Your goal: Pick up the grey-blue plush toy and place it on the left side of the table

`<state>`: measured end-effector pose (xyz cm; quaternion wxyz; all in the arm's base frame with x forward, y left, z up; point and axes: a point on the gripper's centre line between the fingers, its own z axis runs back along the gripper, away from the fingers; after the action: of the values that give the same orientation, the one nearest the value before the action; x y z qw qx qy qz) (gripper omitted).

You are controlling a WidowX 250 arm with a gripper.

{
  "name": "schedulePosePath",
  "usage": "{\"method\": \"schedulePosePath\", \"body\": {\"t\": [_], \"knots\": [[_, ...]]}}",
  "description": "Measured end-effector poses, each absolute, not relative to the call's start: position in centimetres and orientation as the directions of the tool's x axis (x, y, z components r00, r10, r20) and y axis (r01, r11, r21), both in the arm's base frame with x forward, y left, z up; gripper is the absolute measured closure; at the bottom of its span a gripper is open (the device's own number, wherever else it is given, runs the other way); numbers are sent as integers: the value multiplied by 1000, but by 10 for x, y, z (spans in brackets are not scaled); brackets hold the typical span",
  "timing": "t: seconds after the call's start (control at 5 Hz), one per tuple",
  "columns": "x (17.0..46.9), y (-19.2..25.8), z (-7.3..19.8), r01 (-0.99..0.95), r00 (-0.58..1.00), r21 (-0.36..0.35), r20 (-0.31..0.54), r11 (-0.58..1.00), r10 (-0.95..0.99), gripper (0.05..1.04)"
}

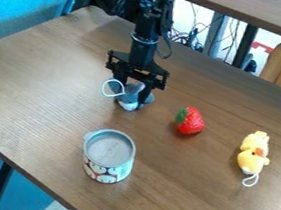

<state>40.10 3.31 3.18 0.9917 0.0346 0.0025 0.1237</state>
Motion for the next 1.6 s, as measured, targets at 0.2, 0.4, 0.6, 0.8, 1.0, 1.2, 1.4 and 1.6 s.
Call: {"method": "schedulePosePath", "body": {"t": [0.2,0.4,0.6,0.8,1.0,1.2,1.4,1.6], "knots": [[397,34,31,-232,973,72,6,970,232,436],[383,35,35,-200,980,79,-4,977,201,436],[369,38,70,-148,987,105,72,983,140,454],[358,54,116,-128,983,175,156,976,101,510],[343,102,118,-190,980,260,114,947,166,522],[334,150,92,-233,967,341,-13,911,253,523],[335,195,71,-270,939,380,-99,885,329,523],[326,240,53,-277,909,396,-187,875,373,523]]}}
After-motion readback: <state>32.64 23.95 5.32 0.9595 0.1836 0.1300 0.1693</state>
